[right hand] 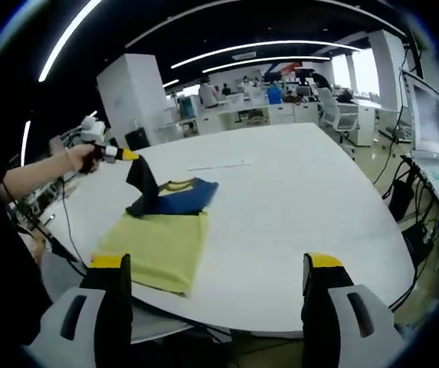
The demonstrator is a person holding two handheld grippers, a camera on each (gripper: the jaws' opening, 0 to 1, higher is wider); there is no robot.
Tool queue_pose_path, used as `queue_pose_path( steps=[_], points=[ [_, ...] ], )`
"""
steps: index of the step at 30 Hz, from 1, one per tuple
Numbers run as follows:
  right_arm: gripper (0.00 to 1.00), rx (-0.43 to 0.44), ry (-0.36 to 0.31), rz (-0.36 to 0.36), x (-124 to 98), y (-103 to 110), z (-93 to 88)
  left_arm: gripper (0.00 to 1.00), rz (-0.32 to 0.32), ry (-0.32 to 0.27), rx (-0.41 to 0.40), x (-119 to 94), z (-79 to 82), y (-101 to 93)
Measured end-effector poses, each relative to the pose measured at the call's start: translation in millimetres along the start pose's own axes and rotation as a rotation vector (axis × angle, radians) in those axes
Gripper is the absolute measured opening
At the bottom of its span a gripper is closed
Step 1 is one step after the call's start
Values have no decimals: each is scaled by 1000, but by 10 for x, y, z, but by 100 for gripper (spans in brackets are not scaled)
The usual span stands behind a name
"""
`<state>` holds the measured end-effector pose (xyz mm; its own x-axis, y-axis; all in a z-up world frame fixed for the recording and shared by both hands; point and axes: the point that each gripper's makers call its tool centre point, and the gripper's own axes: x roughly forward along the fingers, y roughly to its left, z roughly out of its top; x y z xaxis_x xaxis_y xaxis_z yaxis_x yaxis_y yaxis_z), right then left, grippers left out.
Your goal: Fold the garment on the visible template until the final outline fits inside the template.
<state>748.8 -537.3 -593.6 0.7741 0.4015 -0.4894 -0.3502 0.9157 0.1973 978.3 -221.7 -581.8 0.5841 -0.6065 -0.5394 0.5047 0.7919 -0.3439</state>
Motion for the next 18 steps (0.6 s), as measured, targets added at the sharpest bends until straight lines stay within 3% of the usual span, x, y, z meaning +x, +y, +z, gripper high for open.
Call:
queue_pose_path(
  steps=[6,18],
  points=[
    [93,2,12,-2,16,-12,-38,0,-15,27,3,155,-50,-59],
    [93,15,20,-17,-18,-84,-67,0,5,109,8,599,-331,-84]
  ],
)
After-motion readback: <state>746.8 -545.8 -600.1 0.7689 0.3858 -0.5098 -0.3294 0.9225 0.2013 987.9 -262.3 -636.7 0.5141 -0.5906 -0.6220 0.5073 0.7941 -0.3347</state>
